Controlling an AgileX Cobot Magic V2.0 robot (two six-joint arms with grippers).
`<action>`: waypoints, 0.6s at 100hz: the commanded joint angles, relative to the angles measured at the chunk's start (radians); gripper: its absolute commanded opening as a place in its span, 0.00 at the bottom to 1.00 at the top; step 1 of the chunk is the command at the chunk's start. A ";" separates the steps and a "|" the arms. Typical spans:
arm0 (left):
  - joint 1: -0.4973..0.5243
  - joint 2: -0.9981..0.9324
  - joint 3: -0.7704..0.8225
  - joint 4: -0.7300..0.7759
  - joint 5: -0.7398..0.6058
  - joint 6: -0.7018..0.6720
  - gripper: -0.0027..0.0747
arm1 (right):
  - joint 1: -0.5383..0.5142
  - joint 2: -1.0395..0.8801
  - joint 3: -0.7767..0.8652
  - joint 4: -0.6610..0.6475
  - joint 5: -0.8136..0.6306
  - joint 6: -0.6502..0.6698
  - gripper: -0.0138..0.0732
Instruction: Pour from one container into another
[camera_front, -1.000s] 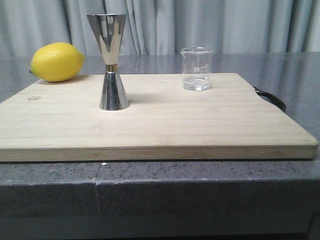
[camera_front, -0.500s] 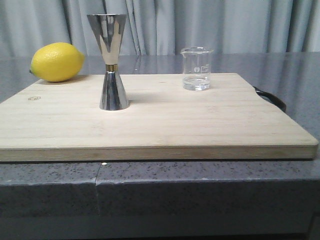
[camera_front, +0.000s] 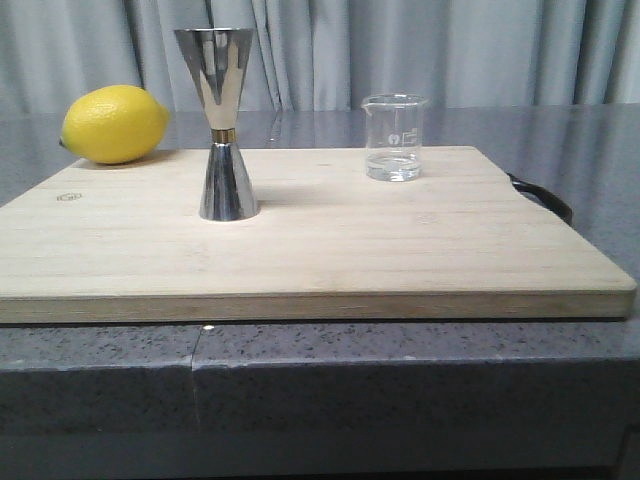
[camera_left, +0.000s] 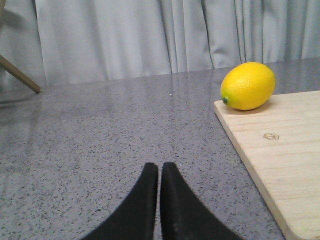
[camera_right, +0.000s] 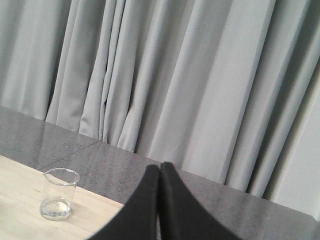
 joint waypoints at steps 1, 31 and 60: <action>0.003 -0.026 0.034 -0.006 -0.071 -0.007 0.01 | -0.006 0.008 -0.027 0.064 -0.040 -0.005 0.07; 0.003 -0.026 0.034 -0.006 -0.071 -0.007 0.01 | -0.003 -0.061 0.026 0.747 0.125 -0.536 0.07; 0.003 -0.026 0.034 -0.006 -0.071 -0.007 0.01 | -0.066 -0.177 0.185 0.813 0.114 -0.537 0.07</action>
